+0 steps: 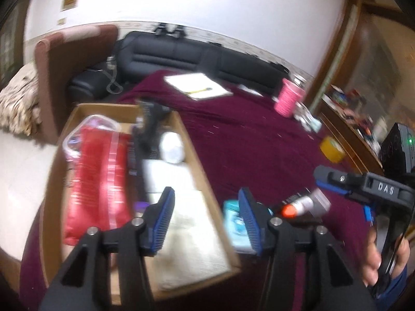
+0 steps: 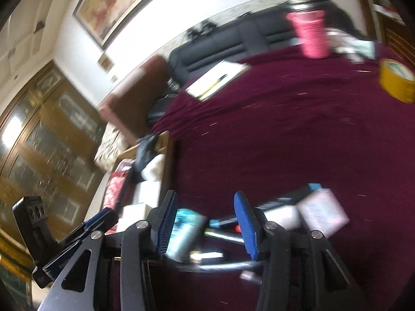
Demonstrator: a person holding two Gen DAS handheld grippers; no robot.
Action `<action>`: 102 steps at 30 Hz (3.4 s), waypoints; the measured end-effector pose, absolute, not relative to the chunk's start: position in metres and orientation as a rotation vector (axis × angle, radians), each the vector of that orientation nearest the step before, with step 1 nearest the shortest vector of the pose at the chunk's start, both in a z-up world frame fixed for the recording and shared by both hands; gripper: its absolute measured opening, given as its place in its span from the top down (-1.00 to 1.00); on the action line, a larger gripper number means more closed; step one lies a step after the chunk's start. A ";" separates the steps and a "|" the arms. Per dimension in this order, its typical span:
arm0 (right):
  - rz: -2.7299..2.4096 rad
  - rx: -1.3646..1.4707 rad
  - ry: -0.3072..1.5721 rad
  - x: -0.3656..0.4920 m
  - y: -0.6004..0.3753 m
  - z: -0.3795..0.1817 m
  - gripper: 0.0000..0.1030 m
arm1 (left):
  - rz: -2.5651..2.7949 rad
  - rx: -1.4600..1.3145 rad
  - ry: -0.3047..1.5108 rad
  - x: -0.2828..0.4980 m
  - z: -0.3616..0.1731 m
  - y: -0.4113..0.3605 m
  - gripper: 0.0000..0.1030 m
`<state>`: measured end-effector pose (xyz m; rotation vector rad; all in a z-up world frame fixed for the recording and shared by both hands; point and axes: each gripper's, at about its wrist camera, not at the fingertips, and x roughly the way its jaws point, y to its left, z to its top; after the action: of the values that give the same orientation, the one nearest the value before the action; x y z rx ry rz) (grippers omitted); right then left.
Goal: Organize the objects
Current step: 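Grasp the teal cartoon box with the left gripper while the right grasps the white medicine box, then carry the teal box and white medicine box with both grippers to the tray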
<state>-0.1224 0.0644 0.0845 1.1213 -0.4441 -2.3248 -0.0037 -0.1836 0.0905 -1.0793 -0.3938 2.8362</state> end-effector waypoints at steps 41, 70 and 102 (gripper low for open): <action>-2.398 1.080 -0.666 -0.133 0.156 0.051 -0.11 | 2.516 -1.544 -0.100 -0.069 0.032 -0.073 -0.08; -2.465 1.356 -0.081 -0.143 0.114 0.010 0.25 | 2.621 -1.418 -0.072 -0.040 0.032 -0.081 0.66; -2.408 1.155 -0.276 -0.118 0.103 0.043 0.24 | 2.706 -1.151 -0.460 0.018 0.082 -0.138 0.68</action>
<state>-0.1180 0.1031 0.0428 1.1552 -0.2761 -2.4082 0.0178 -0.1382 0.0820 -1.1511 -0.4596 2.7056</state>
